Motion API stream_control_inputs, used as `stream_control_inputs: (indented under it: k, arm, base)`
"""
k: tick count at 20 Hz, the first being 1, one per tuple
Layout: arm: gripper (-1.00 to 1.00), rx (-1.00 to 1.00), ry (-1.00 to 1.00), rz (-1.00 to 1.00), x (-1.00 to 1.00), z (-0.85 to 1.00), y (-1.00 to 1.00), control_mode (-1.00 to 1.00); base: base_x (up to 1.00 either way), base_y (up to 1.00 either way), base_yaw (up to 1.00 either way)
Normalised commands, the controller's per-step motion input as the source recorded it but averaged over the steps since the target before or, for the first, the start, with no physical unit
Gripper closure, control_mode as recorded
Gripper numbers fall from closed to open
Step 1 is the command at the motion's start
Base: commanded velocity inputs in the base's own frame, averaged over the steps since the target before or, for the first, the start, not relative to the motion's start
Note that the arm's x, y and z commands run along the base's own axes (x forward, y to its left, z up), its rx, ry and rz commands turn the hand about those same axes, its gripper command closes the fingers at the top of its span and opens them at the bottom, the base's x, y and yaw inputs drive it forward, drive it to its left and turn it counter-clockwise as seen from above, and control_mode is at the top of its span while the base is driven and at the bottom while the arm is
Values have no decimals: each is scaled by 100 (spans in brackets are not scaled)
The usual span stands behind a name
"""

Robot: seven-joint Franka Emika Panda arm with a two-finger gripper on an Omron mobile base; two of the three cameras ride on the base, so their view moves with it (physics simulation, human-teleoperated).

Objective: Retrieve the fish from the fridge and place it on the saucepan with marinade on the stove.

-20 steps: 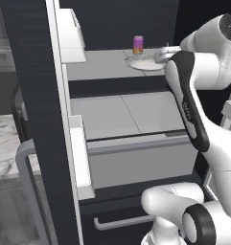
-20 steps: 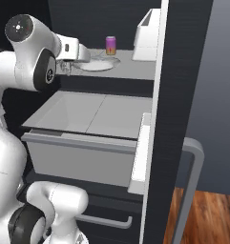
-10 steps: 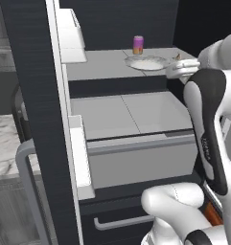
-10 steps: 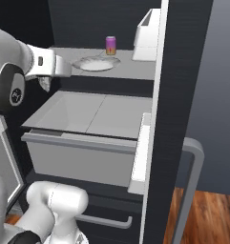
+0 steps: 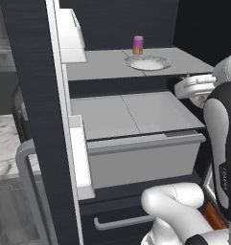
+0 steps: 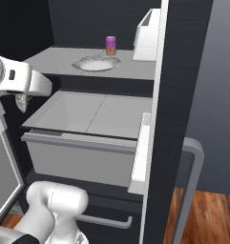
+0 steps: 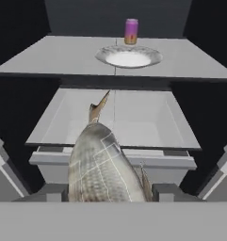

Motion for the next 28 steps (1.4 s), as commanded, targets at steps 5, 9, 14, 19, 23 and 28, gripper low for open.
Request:
stream_control_inputs:
  k: [5, 9, 14, 19, 23, 28]
  arm:
    - [100, 1, 15, 0, -29, -12, 0, -100]
    - [100, 0, 12, 0, -25, -23, 0, -100]
    - [100, 0, 6, 0, -15, -47, 0, -100]
    - [100, 0, 0, 0, -7, -61, 0, -100]
    - [100, 0, 1, 0, -1, -32, 0, -100]
    - [100, 0, 4, 0, -4, -10, 0, -100]
  base:
    - [0, 0, 0]
    - [0, 0, 0]
    - [0, 0, 0]
    - [0, 0, 0]
    - [0, 0, 0]
    - [0, 0, 0]
